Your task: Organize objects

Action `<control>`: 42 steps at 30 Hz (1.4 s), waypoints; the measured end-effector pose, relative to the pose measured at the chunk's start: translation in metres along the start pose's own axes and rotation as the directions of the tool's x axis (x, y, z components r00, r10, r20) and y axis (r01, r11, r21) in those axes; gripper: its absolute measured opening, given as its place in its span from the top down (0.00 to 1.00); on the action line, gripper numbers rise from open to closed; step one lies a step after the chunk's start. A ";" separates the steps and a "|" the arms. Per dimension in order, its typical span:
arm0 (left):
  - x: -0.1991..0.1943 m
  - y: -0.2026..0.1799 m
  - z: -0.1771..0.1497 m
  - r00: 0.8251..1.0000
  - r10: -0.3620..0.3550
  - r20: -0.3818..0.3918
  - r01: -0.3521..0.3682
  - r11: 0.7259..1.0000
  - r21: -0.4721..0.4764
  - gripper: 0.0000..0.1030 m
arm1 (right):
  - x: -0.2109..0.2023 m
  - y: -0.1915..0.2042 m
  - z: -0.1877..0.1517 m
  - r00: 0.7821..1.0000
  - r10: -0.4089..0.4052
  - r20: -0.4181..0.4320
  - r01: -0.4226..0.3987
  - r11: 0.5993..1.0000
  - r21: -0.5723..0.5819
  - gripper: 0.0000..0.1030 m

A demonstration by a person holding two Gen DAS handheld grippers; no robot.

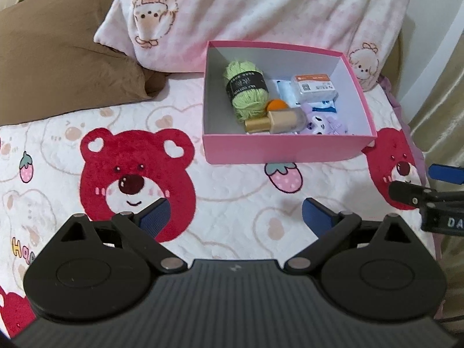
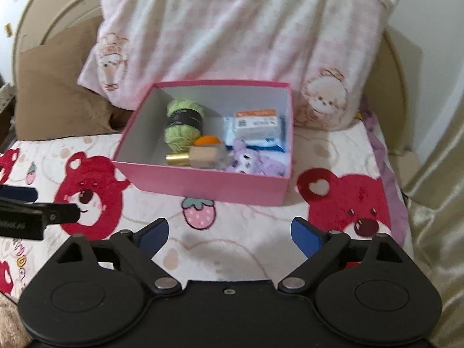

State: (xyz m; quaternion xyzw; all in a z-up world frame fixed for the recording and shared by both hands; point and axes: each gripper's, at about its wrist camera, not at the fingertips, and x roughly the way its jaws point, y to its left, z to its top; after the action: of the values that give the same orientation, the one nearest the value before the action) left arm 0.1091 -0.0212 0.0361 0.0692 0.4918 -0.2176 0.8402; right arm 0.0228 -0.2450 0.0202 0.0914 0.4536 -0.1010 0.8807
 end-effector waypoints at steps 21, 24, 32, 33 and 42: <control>0.013 0.000 -0.009 0.999 0.007 -0.040 -0.006 1.000 0.008 0.04 | 0.005 -0.004 -0.008 0.998 -0.069 0.004 0.069 0.997 0.038 0.09; 0.015 -0.001 -0.009 0.999 0.017 -0.051 -0.016 1.000 0.013 0.04 | 0.005 -0.005 -0.009 0.998 -0.063 -0.001 0.063 0.997 0.041 0.09; 0.014 0.000 -0.011 0.999 0.022 -0.046 -0.022 1.000 0.016 0.04 | 0.004 -0.004 -0.011 0.998 -0.069 -0.005 0.069 0.997 0.045 0.09; 0.014 0.001 -0.011 0.999 0.022 -0.046 -0.021 1.000 0.018 0.04 | 0.004 -0.004 -0.012 0.998 -0.070 -0.006 0.070 0.997 0.044 0.09; 0.016 0.001 -0.011 0.998 0.030 -0.046 -0.029 0.999 0.019 0.04 | 0.005 -0.005 -0.012 0.997 -0.077 -0.004 0.077 0.996 0.037 0.09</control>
State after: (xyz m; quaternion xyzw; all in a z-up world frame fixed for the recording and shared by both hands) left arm 0.1079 -0.0213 0.0170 0.0894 0.5081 -0.2079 0.8310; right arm 0.0148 -0.2473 0.0087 0.0901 0.4558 -0.1433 0.8739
